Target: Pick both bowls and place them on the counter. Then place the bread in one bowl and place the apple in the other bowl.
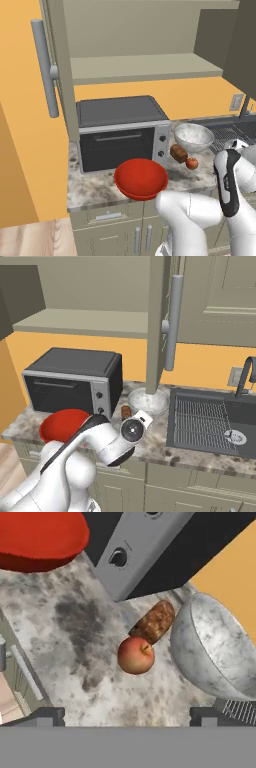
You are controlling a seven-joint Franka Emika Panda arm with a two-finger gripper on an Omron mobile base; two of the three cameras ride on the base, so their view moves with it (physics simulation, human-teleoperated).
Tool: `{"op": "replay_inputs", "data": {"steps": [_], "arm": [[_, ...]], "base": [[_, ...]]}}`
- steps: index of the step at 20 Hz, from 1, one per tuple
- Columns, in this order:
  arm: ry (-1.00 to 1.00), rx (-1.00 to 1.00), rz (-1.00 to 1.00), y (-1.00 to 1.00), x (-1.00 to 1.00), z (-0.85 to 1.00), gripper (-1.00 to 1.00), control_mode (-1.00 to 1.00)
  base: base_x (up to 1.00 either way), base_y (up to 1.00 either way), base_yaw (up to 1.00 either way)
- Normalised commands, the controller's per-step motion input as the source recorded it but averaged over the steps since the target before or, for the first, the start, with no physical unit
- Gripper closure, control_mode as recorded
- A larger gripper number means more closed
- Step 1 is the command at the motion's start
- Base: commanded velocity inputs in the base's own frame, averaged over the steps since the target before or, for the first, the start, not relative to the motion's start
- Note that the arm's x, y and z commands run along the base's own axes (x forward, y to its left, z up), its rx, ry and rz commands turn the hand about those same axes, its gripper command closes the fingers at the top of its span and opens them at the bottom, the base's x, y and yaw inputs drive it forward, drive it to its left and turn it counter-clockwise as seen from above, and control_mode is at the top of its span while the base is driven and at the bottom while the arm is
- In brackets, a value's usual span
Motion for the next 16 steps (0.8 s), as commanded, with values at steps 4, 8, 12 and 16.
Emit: {"op": "replay_inputs", "data": {"steps": [4,8,12,16], "arm": [[0.28,0.06,-0.46,0.14,0.10,0.18,-1.00,-1.00],[0.34,0.11,-0.43,0.00,0.24,0.23,-1.00,-1.00],[0.30,0.11,-0.34,0.00,0.27,0.18,-1.00,-1.00],[0.05,0.07,-0.01,0.00,0.00,-0.18,-1.00,-1.00]], "base": [[0.00,0.00,0.00],[0.00,0.00,0.00],[0.00,0.00,0.00],[0.00,0.00,0.00]]}}
